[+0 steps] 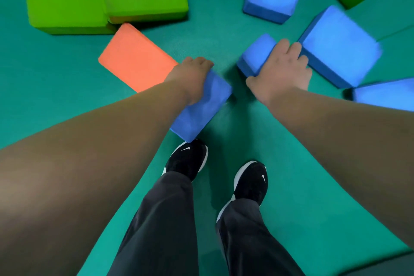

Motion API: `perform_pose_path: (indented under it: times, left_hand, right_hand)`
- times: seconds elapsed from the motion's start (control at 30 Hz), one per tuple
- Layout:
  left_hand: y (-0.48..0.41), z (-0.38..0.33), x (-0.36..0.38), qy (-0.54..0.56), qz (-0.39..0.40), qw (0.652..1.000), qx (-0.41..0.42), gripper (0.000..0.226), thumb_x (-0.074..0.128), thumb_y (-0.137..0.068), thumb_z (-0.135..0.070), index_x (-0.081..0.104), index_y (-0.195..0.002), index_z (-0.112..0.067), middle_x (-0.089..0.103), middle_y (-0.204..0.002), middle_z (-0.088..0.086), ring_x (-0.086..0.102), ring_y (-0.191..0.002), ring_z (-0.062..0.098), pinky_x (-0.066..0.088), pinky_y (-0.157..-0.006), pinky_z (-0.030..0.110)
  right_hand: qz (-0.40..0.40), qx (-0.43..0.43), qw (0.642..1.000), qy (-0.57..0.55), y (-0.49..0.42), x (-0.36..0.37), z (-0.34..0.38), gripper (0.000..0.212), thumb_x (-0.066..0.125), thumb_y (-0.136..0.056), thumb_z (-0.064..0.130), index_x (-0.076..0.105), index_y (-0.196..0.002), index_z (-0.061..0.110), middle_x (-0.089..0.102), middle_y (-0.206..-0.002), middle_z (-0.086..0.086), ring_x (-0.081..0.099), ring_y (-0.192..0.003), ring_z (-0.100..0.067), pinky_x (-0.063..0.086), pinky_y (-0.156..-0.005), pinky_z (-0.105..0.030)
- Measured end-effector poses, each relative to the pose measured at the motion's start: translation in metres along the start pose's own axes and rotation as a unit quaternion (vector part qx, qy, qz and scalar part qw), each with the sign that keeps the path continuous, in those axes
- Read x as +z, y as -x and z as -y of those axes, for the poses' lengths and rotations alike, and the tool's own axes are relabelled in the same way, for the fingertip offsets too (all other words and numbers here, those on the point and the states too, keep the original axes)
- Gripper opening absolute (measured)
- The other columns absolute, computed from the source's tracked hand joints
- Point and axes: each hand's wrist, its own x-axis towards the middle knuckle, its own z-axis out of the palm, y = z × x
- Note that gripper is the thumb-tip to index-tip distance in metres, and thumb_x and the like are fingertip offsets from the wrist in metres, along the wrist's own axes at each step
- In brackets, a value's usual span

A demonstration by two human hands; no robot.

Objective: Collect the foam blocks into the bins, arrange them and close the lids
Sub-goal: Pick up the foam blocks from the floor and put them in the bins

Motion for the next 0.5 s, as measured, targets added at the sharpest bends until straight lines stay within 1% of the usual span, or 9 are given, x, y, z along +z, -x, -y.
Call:
perform_pose_path:
  times: [0.07, 0.13, 0.2, 0.27, 0.3, 0.33, 0.37, 0.43, 0.5]
  left_hand:
    - [-0.013, -0.01, 0.001, -0.081, 0.021, 0.995, 0.047, 0.082, 0.068, -0.085, -0.013, 0.033, -0.159, -0.018, 0.035, -0.162, 0.003, 0.041, -0.141, 0.032, 0.044, -0.111, 0.047]
    - [-0.021, -0.018, 0.004, -0.14, 0.059, 0.987, 0.059, 0.086, 0.073, -0.084, -0.019, 0.031, -0.159, -0.018, 0.036, -0.161, 0.003, 0.038, -0.144, 0.031, 0.04, -0.115, 0.045]
    - [-0.022, -0.027, 0.008, -0.186, 0.077, 0.978, 0.056, 0.08, 0.075, -0.083, -0.021, 0.037, -0.153, -0.015, 0.043, -0.152, 0.007, 0.041, -0.14, 0.032, 0.039, -0.113, 0.045]
    - [-0.02, -0.035, 0.01, -0.222, 0.055, 0.972, 0.052, 0.067, 0.072, -0.084, -0.021, 0.044, -0.145, -0.014, 0.045, -0.143, 0.01, 0.043, -0.133, 0.034, 0.041, -0.108, 0.044]
    - [-0.019, -0.039, 0.008, -0.241, 0.044, 0.968, 0.051, 0.065, 0.072, -0.085, -0.024, 0.046, -0.143, -0.015, 0.045, -0.14, 0.011, 0.043, -0.131, 0.034, 0.041, -0.105, 0.043]
    - [-0.018, -0.044, 0.006, -0.261, 0.041, 0.963, 0.051, 0.068, 0.074, -0.084, -0.029, 0.046, -0.144, -0.017, 0.044, -0.138, 0.011, 0.042, -0.13, 0.034, 0.04, -0.103, 0.042]
    - [-0.018, -0.047, 0.002, -0.283, 0.048, 0.957, 0.049, 0.077, 0.08, -0.08, -0.037, 0.045, -0.146, -0.02, 0.043, -0.138, 0.011, 0.041, -0.13, 0.033, 0.04, -0.101, 0.041]
    - [-0.02, -0.052, -0.009, -0.328, 0.092, 0.939, 0.042, 0.1, 0.09, -0.064, -0.056, 0.045, -0.149, -0.026, 0.042, -0.14, 0.01, 0.04, -0.13, 0.032, 0.039, -0.1, 0.039]
    - [-0.018, -0.055, -0.021, -0.35, 0.12, 0.928, 0.039, 0.105, 0.091, -0.056, -0.065, 0.052, -0.145, -0.026, 0.042, -0.139, 0.01, 0.039, -0.129, 0.031, 0.039, -0.099, 0.038]
  right_hand:
    - [-0.017, 0.002, 1.0, 0.002, -0.005, 0.004, -0.009, 0.086, 0.083, -0.062, 0.054, 0.04, -0.125, 0.014, 0.047, -0.128, -0.012, 0.055, -0.112, -0.038, 0.047, -0.085, -0.048]
    - [-0.027, -0.002, 1.0, -0.002, -0.013, 0.006, -0.014, 0.087, 0.083, -0.062, 0.056, 0.041, -0.126, 0.014, 0.048, -0.128, -0.012, 0.055, -0.113, -0.038, 0.047, -0.085, -0.048]
    - [-0.03, -0.003, 0.999, -0.01, -0.022, 0.005, -0.016, 0.088, 0.082, -0.061, 0.058, 0.042, -0.126, 0.014, 0.049, -0.126, -0.011, 0.056, -0.112, -0.039, 0.046, -0.085, -0.049]
    - [-0.026, 0.002, 0.999, -0.018, -0.029, 0.004, -0.017, 0.09, 0.082, -0.06, 0.06, 0.042, -0.127, 0.015, 0.05, -0.126, -0.011, 0.056, -0.113, -0.039, 0.046, -0.085, -0.049]
    - [-0.025, 0.004, 1.0, -0.019, -0.03, 0.003, -0.017, 0.091, 0.082, -0.059, 0.06, 0.042, -0.127, 0.015, 0.05, -0.126, -0.011, 0.056, -0.113, -0.039, 0.046, -0.084, -0.049]
    - [-0.026, 0.004, 0.999, -0.017, -0.03, 0.004, -0.018, 0.09, 0.082, -0.059, 0.059, 0.042, -0.127, 0.015, 0.05, -0.126, -0.011, 0.056, -0.112, -0.039, 0.045, -0.083, -0.048]
    - [-0.028, 0.003, 0.999, -0.016, -0.029, 0.005, -0.018, 0.089, 0.082, -0.059, 0.058, 0.042, -0.126, 0.016, 0.05, -0.125, -0.011, 0.056, -0.111, -0.039, 0.044, -0.082, -0.048]
    - [-0.033, -0.002, 0.999, -0.011, -0.025, 0.007, -0.017, 0.085, 0.082, -0.06, 0.055, 0.042, -0.124, 0.016, 0.05, -0.125, -0.01, 0.056, -0.109, -0.038, 0.042, -0.079, -0.046]
    - [-0.027, -0.005, 1.0, -0.008, -0.019, 0.008, -0.016, 0.082, 0.083, -0.062, 0.051, 0.041, -0.124, 0.016, 0.049, -0.125, -0.01, 0.055, -0.109, -0.038, 0.037, -0.076, -0.045]
